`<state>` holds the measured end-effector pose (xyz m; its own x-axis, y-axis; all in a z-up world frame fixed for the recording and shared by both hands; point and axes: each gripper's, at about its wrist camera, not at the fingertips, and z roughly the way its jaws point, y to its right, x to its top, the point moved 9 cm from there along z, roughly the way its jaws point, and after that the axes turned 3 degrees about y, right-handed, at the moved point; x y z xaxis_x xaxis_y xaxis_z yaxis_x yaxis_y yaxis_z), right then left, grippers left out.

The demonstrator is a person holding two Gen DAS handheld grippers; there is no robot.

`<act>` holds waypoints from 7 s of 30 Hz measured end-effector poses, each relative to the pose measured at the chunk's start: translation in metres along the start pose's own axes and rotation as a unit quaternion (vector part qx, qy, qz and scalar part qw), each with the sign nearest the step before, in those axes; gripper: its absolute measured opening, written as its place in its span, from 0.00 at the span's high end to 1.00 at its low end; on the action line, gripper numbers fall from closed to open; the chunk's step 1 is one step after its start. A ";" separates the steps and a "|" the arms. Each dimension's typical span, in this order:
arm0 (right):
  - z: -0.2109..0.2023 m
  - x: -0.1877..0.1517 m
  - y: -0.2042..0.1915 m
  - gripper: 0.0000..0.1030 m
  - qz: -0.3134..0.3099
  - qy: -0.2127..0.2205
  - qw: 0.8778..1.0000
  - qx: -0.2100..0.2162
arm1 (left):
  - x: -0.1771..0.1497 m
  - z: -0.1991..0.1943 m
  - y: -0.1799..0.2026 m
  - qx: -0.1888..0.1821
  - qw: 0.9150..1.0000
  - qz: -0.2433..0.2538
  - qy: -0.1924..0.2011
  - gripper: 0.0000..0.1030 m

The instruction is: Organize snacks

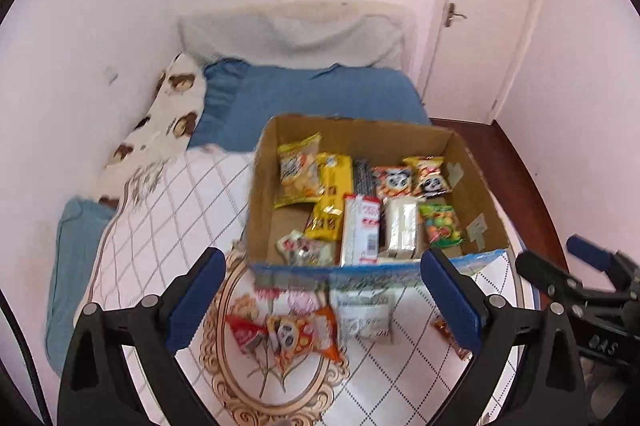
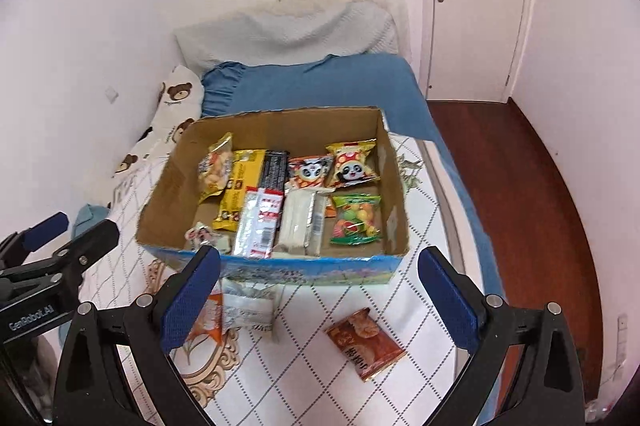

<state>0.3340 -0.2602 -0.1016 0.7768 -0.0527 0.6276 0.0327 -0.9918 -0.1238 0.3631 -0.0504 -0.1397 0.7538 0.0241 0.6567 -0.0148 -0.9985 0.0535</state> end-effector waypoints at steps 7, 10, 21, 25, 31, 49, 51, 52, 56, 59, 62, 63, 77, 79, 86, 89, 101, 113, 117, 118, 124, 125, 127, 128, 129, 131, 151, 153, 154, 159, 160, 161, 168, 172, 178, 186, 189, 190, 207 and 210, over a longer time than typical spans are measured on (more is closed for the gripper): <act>0.053 -0.061 -0.033 0.13 -0.001 -0.088 0.993 0.082 | -0.061 0.030 -0.064 0.048 0.996 -0.050 -0.063 0.03; 0.083 -0.087 -0.045 0.35 0.004 -0.128 0.987 0.102 | -0.089 0.051 -0.086 0.074 0.992 -0.045 -0.096 0.03; 0.181 -0.121 -0.069 0.18 0.070 -0.214 0.969 0.101 | -0.131 0.098 -0.089 0.073 0.982 0.033 -0.168 0.03; 0.205 -0.133 -0.083 0.24 0.069 -0.233 0.965 0.093 | -0.132 0.106 -0.077 0.058 0.979 0.088 -0.174 0.03; 0.195 -0.140 -0.080 0.31 -0.026 -0.219 0.974 0.057 | -0.138 0.122 -0.034 -0.010 0.951 0.239 -0.195 0.03; 0.120 -0.212 0.009 0.31 0.035 -0.256 0.966 0.025 | -0.183 0.152 0.033 -0.087 0.897 0.324 -0.289 0.46; 0.117 -0.220 0.010 0.31 0.045 -0.257 0.965 0.028 | -0.191 0.147 0.029 -0.092 0.908 0.268 -0.309 0.46; 0.115 -0.227 0.012 0.31 0.049 -0.258 0.964 0.032 | -0.195 0.145 0.026 -0.088 0.913 0.239 -0.320 0.46; 0.115 -0.246 0.011 0.29 0.047 -0.263 0.963 0.036 | -0.217 0.138 0.013 -0.100 0.913 0.089 -0.385 0.46; 0.118 -0.246 0.007 0.28 0.040 -0.267 0.962 0.036 | -0.221 0.140 0.009 -0.112 0.915 0.026 -0.387 0.44; 0.126 -0.250 -0.004 0.28 0.028 -0.272 0.961 0.033 | -0.224 0.149 0.002 -0.116 0.916 -0.014 -0.383 0.44; 0.129 -0.253 -0.008 0.28 0.027 -0.275 0.960 0.039 | -0.230 0.151 -0.001 -0.113 0.919 -0.023 -0.377 0.44; 0.114 -0.216 -0.012 0.33 0.075 -0.230 0.967 0.084 | -0.165 0.070 0.022 -0.127 0.952 -0.019 -0.279 0.55; 0.099 -0.193 -0.016 0.33 0.079 -0.206 0.970 0.099 | -0.139 0.056 0.028 -0.138 0.956 -0.012 -0.258 0.55; 0.067 -0.077 -0.010 0.33 0.070 -0.116 0.983 0.123 | -0.036 0.045 0.052 -0.152 0.967 0.014 -0.203 0.55; 0.076 -0.029 0.002 0.33 0.061 -0.092 0.988 0.106 | 0.003 0.064 0.050 -0.121 0.975 0.029 -0.184 0.55; 0.194 0.067 0.034 0.31 0.031 -0.138 0.990 0.031 | 0.039 0.202 -0.002 0.010 0.966 0.044 -0.254 0.54; 0.229 0.069 0.037 0.03 0.025 -0.161 0.987 -0.015 | 0.025 0.239 -0.013 0.019 0.958 0.009 -0.286 0.12; 0.226 0.067 0.037 0.02 0.025 -0.162 0.986 -0.017 | 0.026 0.232 -0.008 0.017 0.961 0.008 -0.275 0.10; 0.224 0.066 0.037 0.02 0.025 -0.163 0.986 -0.016 | 0.026 0.231 -0.007 0.017 0.962 0.008 -0.274 0.10; 0.209 0.054 0.032 0.02 0.018 -0.154 0.988 -0.018 | 0.028 0.209 0.000 0.012 0.972 0.018 -0.234 0.10; 0.206 0.053 0.031 0.02 0.015 -0.151 0.988 -0.018 | 0.029 0.202 -0.001 0.017 0.975 0.020 -0.222 0.10; 0.197 0.047 0.029 0.02 0.007 -0.141 0.990 -0.024 | 0.029 0.190 -0.001 0.027 0.979 0.023 -0.200 0.11; 0.193 0.046 0.028 0.02 0.003 -0.137 0.990 -0.028 | 0.028 0.183 -0.001 0.028 0.981 0.023 -0.189 0.11; 0.188 0.043 0.028 0.02 -0.001 -0.132 0.991 -0.031 | 0.027 0.177 -0.001 0.030 0.983 0.024 -0.181 0.10; 0.180 0.039 0.028 0.02 -0.004 -0.124 0.992 -0.034 | 0.026 0.169 -0.003 0.029 0.985 0.020 -0.166 0.10; 0.055 0.017 0.014 0.02 -0.021 -0.028 0.999 -0.030 | 0.010 0.045 0.006 0.004 0.999 0.013 -0.050 0.10; 0.040 0.016 0.012 0.02 -0.019 -0.015 0.999 -0.028 | 0.010 0.030 0.006 0.000 0.999 0.013 -0.037 0.10; 0.033 0.015 0.011 0.02 -0.019 -0.010 0.999 -0.027 | 0.009 0.024 0.006 0.001 0.999 0.014 -0.031 0.10; -0.001 0.009 0.006 0.02 -0.026 0.013 0.999 -0.027 | 0.005 -0.012 0.008 -0.006 1.000 0.022 -0.005 0.10; -0.006 0.008 0.005 0.02 -0.027 0.016 0.999 -0.024 | 0.004 -0.019 0.009 -0.006 1.000 0.024 0.000 0.10; -0.014 0.007 0.003 0.02 -0.026 0.021 0.999 -0.022 | 0.003 -0.025 0.010 -0.007 1.000 0.025 0.005 0.10; -0.040 0.001 -0.002 0.02 -0.006 0.030 1.000 0.006 | -0.007 -0.041 0.010 -0.005 1.000 0.024 0.016 0.10; -0.026 -0.011 0.008 0.02 0.008 0.008 1.000 0.016 | -0.026 -0.022 0.004 -0.007 1.000 0.003 -0.009 0.10; 0.057 -0.070 0.055 0.02 0.056 -0.099 0.994 0.004 | -0.083 0.036 -0.018 0.037 0.996 -0.002 -0.084 0.10; 0.150 -0.155 0.087 0.02 0.050 -0.210 0.976 -0.039 | -0.160 0.096 -0.029 0.069 0.984 0.013 -0.162 0.10; 0.175 -0.179 0.089 0.00 0.021 -0.246 0.968 -0.048 | -0.186 0.120 -0.023 0.070 0.980 0.023 -0.186 0.10; 0.179 -0.181 0.088 0.00 0.010 -0.248 0.967 -0.049 | -0.195 0.127 -0.021 0.069 0.978 0.025 -0.197 0.10; 0.221 -0.182 0.089 0.00 -0.048 -0.285 0.956 -0.052 | -0.222 0.180 0.001 0.064 0.978 0.043 -0.192 0.00; 0.204 -0.177 0.083 0.03 -0.095 -0.231 0.966 -0.066 | -0.221 0.182 0.003 0.065 0.982 0.037 -0.173 0.00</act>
<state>0.3278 -0.3090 -0.3800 0.9638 0.1584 0.2146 0.1447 -0.9864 0.0784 0.3157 -0.0679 -0.4213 0.9322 -0.0449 0.3590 -0.0113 -0.9954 -0.0952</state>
